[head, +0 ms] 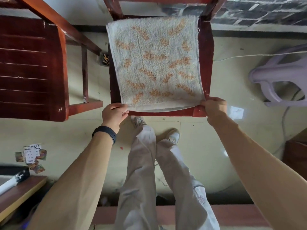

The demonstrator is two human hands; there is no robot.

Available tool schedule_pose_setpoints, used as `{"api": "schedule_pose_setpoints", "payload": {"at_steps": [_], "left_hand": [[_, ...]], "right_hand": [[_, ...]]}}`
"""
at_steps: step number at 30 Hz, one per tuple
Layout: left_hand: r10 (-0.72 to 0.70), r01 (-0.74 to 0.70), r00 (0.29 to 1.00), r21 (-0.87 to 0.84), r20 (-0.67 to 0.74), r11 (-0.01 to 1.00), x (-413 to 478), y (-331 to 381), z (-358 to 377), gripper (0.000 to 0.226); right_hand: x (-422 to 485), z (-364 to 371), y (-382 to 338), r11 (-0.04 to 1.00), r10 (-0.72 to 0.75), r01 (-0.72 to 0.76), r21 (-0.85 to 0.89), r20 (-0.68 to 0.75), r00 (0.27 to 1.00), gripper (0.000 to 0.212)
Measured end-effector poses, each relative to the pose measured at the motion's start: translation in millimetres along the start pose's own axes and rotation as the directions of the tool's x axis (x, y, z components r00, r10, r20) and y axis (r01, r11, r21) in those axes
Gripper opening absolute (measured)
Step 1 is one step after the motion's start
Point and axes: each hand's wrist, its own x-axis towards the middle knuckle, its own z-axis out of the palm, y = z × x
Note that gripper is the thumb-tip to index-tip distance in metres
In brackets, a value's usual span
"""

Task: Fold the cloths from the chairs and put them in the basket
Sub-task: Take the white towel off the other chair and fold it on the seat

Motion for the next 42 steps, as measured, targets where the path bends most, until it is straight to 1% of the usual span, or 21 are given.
{"api": "schedule_pose_setpoints", "payload": {"at_steps": [2,4,6,7,9,12,14,15,18,19,20,22,24,25,27,29,32,35,36,38,42], "left_hand": [[-0.059,0.062,0.996,-0.034,0.068,0.998,1,-4,-2,0.02],[-0.126,0.13,0.983,-0.02,0.135,0.991,0,-8,-4,0.027],[-0.169,0.161,0.972,0.064,0.165,0.985,-2,-11,-4,0.026],[-0.185,0.166,0.968,0.116,0.171,0.979,-4,-11,-4,0.025],[-0.199,0.156,0.964,0.231,0.178,0.96,-9,-7,-5,0.019],[-0.196,0.121,0.959,0.331,0.205,0.936,-23,8,-10,0.012],[-0.181,0.096,0.954,0.326,0.24,0.94,-38,26,-15,0.013],[-0.158,0.076,0.953,0.301,0.257,0.95,-44,35,-17,0.013],[-0.055,0.022,0.959,0.119,0.28,0.993,-65,67,-22,0.007],[-0.031,0.004,0.958,0.097,0.284,0.995,-71,76,-23,0.008],[-0.025,-0.011,0.958,0.121,0.285,0.993,-76,82,-24,0.011],[-0.004,-0.048,0.96,0.179,0.28,0.983,-83,89,-27,0.019],[0.049,-0.09,0.965,0.148,0.259,0.985,-82,91,-29,0.026],[0.072,-0.114,0.971,0.177,0.228,0.978,-79,88,-29,0.031],[0.115,-0.165,0.98,0.338,0.163,0.927,-70,72,-30,0.035],[0.084,-0.147,0.983,0.425,0.163,0.893,-57,52,-28,0.028],[0.051,-0.077,0.996,0.364,0.079,0.928,-43,18,-23,0.018],[0.02,-0.028,0.999,0.279,0.031,0.96,-34,-10,-15,0.009],[0.01,-0.015,1.0,0.266,0.022,0.964,-32,-17,-14,0.009],[0.006,-0.009,1.0,0.251,0.015,0.968,-33,-27,-13,0.012],[0.091,-0.084,0.996,0.218,-0.024,0.972,-47,-32,-19,0.023]], "right_hand": [[1,-3,0,1.0,-0.023,0.023,0.012,0.003,1.0,0.027],[1,-4,2,0.999,-0.03,0.029,0.03,0.018,0.999,0.03],[1,-6,4,0.999,-0.005,0.004,0.032,0.037,0.999,0.03],[-1,-8,3,0.999,0.01,-0.012,0.031,0.06,0.998,0.027],[-6,-13,-2,0.999,0.043,-0.045,0.018,0.116,0.992,0.015],[-18,-24,-12,0.997,0.082,-0.079,-0.024,0.199,0.977,0.011],[-32,-34,-25,0.999,0.053,-0.05,-0.017,0.234,0.971,0.011],[-37,-40,-32,0.999,0.02,-0.028,0.027,0.245,0.969,0.014],[-58,-51,-54,0.972,-0.087,0.026,0.235,0.252,0.964,0.018],[-65,-52,-58,0.968,-0.111,0.049,0.245,0.246,0.963,0.02],[-71,-53,-61,0.97,-0.131,0.074,0.233,0.239,0.962,0.023],[-79,-55,-63,0.963,-0.171,0.115,0.243,0.224,0.959,0.026],[-81,-51,-61,0.961,-0.168,0.115,0.25,0.202,0.965,0.026],[-80,-50,-56,0.972,-0.153,0.115,0.206,0.177,0.972,0.025],[-72,-48,-39,0.99,-0.137,0.131,0.061,0.11,0.984,0.022],[-62,-44,-25,0.995,-0.097,0.097,-0.003,0.084,0.992,0.023],[-46,-37,-4,0.997,-0.053,0.056,-0.049,0.061,0.997,0.026],[-41,-35,23,0.99,-0.032,0.041,-0.133,0.069,0.997,0.014],[-41,-34,30,0.99,-0.027,0.036,-0.137,0.071,0.997,0.013],[-39,-34,40,0.991,-0.029,0.038,-0.13,0.073,0.997,0.019],[-42,-37,45,0.992,-0.045,0.057,-0.115,0.109,0.993,0.02]]}}
